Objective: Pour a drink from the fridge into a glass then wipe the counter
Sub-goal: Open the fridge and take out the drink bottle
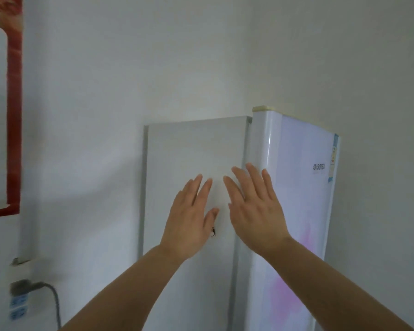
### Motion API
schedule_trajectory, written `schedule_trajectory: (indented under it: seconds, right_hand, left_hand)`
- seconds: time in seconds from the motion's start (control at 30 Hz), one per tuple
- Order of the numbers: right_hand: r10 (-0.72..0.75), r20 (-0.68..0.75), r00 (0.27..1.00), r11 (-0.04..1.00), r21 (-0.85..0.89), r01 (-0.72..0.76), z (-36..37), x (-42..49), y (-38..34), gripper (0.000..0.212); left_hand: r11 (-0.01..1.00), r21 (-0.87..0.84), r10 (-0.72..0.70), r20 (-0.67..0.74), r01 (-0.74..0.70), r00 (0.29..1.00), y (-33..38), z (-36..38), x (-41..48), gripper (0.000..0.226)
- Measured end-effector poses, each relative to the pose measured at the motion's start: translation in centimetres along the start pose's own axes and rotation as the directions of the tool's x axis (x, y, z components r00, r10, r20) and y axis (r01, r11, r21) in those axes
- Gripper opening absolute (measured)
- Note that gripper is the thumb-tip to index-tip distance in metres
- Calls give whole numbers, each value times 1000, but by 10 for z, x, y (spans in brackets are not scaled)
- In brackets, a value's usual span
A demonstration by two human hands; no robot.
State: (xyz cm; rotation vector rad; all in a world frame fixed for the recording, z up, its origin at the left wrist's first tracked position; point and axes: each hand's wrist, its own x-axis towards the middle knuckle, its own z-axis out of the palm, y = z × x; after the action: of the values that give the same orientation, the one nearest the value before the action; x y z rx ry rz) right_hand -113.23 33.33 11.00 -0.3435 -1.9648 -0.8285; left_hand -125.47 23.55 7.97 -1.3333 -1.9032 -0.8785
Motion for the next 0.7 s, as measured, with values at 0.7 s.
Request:
schedule_trajectory:
  seconds: [0.7]
  right_hand:
    - [152, 27, 988, 918, -375, -131, 19, 13, 1, 54]
  left_hand:
    - [903, -295, 220, -305, -311, 927, -18, 98, 65, 54]
